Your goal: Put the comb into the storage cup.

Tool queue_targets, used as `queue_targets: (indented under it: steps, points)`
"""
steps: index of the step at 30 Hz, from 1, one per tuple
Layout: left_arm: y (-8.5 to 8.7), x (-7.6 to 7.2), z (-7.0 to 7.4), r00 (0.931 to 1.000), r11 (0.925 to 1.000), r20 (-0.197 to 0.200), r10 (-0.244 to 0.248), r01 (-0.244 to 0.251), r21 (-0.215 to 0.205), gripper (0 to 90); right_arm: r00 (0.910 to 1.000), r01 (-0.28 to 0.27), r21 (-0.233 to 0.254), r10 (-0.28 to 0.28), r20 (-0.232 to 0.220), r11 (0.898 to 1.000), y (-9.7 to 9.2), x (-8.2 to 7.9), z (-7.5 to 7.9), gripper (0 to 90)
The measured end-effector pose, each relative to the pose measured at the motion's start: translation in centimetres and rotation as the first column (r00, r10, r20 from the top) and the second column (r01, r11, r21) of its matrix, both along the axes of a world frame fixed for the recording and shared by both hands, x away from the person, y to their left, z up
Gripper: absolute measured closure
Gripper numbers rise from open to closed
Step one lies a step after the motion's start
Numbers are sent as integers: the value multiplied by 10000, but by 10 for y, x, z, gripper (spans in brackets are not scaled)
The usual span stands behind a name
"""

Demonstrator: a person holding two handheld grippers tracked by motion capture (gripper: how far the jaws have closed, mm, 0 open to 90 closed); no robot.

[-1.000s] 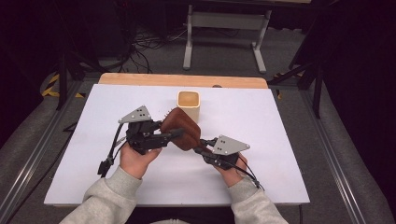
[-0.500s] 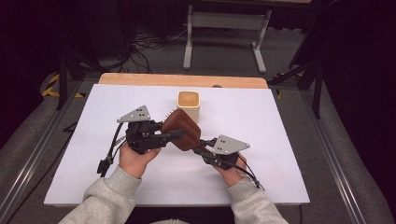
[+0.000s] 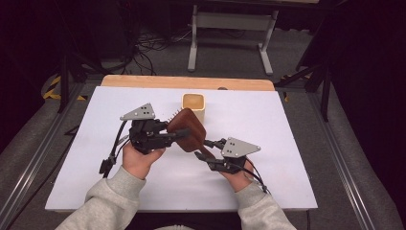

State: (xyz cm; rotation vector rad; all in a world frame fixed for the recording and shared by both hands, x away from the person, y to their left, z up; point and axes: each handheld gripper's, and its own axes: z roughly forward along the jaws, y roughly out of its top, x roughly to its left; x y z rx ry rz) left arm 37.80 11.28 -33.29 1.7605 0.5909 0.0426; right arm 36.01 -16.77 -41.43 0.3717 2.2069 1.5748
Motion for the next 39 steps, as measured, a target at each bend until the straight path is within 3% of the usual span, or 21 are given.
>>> queue_targets:
  steps: [3,8,9,12,25,31,39]
  points:
    - [0,1,7,9998,9999,193,63,-65,129,574,9998,-82,199,85,-179,9998,-2,1,1,433]
    - [-1,4,17,9987,9993,456,213,-228,313,572,9994,-154,635,173,-290,9979,-6,3,3,163]
    - [0,6,19,9979,9990,617,210,-233,374,571,9983,-143,810,188,-550,9966,-7,5,3,83]
    - [1,8,26,9969,9987,710,338,-365,370,570,9973,-58,867,121,-725,9962,-10,4,4,36]
    - [-2,21,51,9902,9953,1251,620,-707,662,568,9965,406,915,-336,-770,9950,-33,-8,4,19]
    - [-4,27,59,9866,9936,1436,776,-885,708,568,9947,615,989,-528,-883,9932,-43,-14,-1,19]
    - [-2,36,71,9769,9880,1832,1101,-1276,868,566,9911,736,745,-646,-1165,9945,-48,-16,-12,19]
